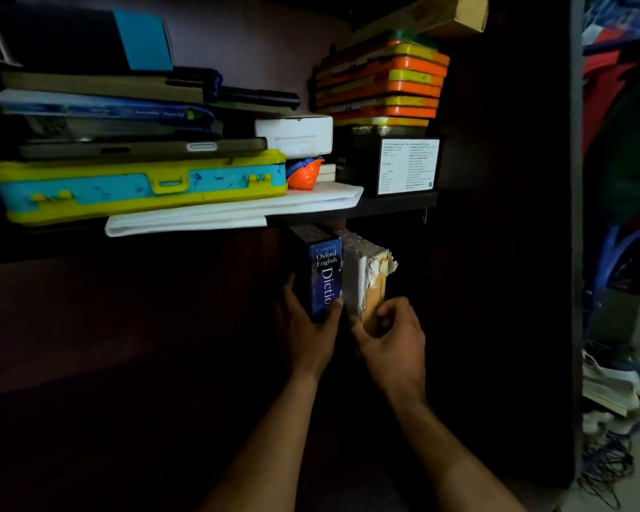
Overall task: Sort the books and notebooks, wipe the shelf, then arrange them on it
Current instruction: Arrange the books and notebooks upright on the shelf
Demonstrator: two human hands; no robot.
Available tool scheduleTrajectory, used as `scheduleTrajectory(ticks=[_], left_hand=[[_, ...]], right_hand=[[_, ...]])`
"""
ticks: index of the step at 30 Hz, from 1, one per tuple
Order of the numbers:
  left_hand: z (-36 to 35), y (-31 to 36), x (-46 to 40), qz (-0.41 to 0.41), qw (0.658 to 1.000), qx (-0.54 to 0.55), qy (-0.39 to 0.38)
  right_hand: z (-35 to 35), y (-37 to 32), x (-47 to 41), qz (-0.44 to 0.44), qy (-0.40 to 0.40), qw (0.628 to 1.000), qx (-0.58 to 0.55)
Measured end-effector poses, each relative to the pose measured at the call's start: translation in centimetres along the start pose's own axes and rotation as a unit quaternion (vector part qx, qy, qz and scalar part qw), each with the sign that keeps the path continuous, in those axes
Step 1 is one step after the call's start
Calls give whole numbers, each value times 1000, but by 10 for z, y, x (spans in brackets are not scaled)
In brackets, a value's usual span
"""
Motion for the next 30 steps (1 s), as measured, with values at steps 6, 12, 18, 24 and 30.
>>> scheduleTrajectory(ticks=[6, 12, 18, 24, 30], left_hand=[[-1, -2, 0, 1, 1000, -3, -7], [-4, 2, 2, -7, 1000, -20, -20], [-6, -1, 2, 12, 998, -59, -6], [-1, -4, 4, 48, 997, -52, -1], [-2, 3, 5, 16, 997, -79, 8]], right_hand=[[-30, -2, 1, 41, -116, 992, -38], [-46, -6, 3, 53, -193, 979, -34], [-39, -11, 1, 80, -164, 982, -40], [-64, -5, 8, 107, -258, 960, 37], [-74, 1, 10, 116, -293, 938, 143]])
Point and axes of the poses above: each hand's wrist, its own x-axis away from the middle knuckle, its own z-axis out of the back of the hand, y = z × x, the point moved 10 cm from there along -x, towards the middle knuckle, and after that the axes turned 11 degrees about z, right-handed, at the moved point
